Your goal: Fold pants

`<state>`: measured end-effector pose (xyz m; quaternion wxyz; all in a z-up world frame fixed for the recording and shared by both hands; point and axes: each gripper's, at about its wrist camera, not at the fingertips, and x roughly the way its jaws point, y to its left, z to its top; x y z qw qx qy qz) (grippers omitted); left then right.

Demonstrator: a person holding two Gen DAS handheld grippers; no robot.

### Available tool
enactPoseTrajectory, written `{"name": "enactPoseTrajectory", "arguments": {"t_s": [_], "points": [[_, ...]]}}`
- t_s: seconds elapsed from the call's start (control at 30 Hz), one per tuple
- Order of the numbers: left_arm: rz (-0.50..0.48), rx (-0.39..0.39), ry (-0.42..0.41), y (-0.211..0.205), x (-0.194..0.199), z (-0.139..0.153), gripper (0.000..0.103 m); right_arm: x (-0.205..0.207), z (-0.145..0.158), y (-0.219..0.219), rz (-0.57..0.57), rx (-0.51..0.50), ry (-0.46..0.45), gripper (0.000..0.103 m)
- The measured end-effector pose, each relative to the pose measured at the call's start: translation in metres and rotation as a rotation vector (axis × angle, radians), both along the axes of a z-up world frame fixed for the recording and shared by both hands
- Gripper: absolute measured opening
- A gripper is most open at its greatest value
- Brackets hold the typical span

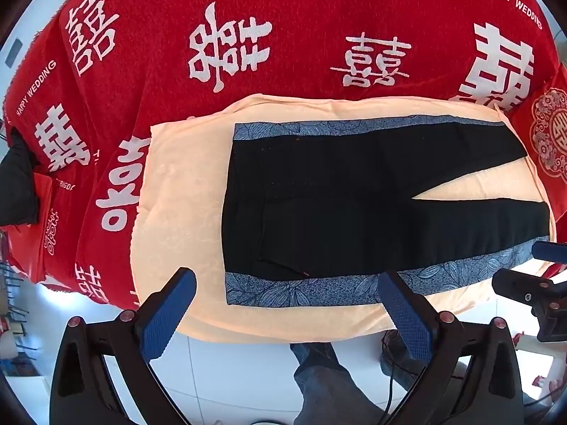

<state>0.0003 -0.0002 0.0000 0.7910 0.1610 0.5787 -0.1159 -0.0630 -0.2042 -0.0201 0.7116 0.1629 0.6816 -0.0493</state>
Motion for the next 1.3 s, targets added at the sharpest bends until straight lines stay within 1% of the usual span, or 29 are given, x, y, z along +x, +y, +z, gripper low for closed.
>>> {"name": "enactPoseTrajectory", "arguments": {"t_s": [0.1,0.2,0.23,0.3,0.33,0.43,0.57,0.7,0.9,1.2,1.23,1.27,1.3], "points": [[0.007,-0.003,0.003,0.0,0.001,0.0,0.103,-0.001,-0.001,0.0,-0.001,-0.001,0.001,0.103],[-0.006,-0.005,0.007,0.013,0.009,0.003,0.103,0.0,-0.001,-0.001,0.0,-0.011,0.003,0.103],[-0.003,0.01,-0.013,0.008,0.002,0.004,0.103,0.0,0.0,-0.001,0.004,-0.018,0.001,0.103],[-0.004,0.004,-0.021,0.006,-0.003,0.003,0.103,0.001,0.002,0.001,0.015,-0.035,-0.004,0.103],[-0.006,-0.01,-0.011,0.006,-0.003,0.002,0.103,0.001,0.004,0.003,0.025,-0.043,-0.011,0.103],[-0.013,-0.008,-0.011,0.0,-0.003,0.001,0.103,0.003,0.007,0.006,0.044,-0.054,-0.021,0.103],[-0.015,0.003,-0.014,-0.002,-0.002,0.003,0.103,0.001,0.007,0.006,0.042,-0.053,-0.024,0.103],[-0.006,0.0,-0.026,-0.001,-0.002,0.004,0.103,0.0,0.008,0.003,0.03,-0.05,-0.029,0.103],[0.003,-0.007,-0.041,-0.001,-0.003,0.009,0.103,0.002,0.011,0.003,0.044,-0.058,-0.044,0.103],[0.024,0.018,-0.064,-0.008,-0.01,0.013,0.103,0.0,0.014,-0.004,0.07,-0.039,-0.073,0.103],[0.035,0.017,-0.063,-0.009,-0.012,0.014,0.103,-0.001,0.014,-0.007,0.076,-0.029,-0.078,0.103],[0.051,0.012,-0.056,-0.009,-0.013,0.014,0.103,-0.003,0.015,-0.009,0.085,-0.052,-0.074,0.103],[0.069,0.012,-0.044,-0.009,-0.015,0.014,0.103,-0.004,0.015,-0.012,0.089,-0.043,-0.078,0.103]]}}
